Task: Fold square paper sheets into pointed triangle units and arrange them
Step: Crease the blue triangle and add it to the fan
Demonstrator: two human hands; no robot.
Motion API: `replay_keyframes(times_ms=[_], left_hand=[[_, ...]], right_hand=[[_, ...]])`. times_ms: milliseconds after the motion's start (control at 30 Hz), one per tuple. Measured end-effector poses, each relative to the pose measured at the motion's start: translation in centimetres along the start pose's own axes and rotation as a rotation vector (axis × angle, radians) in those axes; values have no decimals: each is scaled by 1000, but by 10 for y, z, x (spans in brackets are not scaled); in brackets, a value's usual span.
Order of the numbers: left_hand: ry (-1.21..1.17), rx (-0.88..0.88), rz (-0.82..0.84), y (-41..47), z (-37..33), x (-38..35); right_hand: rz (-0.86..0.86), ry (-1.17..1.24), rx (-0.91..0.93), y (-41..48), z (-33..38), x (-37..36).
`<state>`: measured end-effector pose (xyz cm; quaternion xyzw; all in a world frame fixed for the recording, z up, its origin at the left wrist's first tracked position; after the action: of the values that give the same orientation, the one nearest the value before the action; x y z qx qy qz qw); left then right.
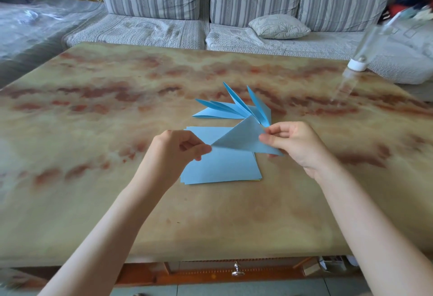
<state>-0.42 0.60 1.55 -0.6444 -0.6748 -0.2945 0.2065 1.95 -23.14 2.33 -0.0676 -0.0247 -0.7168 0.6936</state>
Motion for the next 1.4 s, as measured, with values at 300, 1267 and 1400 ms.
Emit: replay_keyframes(times_ms=[300,1267,1400], left_hand=[[224,-182,160,-1,6,-17],[388,-207,159,-4,-5,-17],[370,-224,20,-4,-10,-10]], right_hand=[[-553,138,115,31,-22,47],[248,-291,317,1,-2,-28],[322,-437,304,-7,-4,-39]])
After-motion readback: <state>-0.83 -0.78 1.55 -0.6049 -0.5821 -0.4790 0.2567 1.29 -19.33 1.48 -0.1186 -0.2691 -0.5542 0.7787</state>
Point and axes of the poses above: each hand's wrist, its own y-axis towards the middle knuckle, its own x-axis out of the back of the hand, z = x × y, the point moved 2 cm from there along y, towards the middle knuckle, and after that the axes turned 6 degrees about y, right-handed, at the moved point
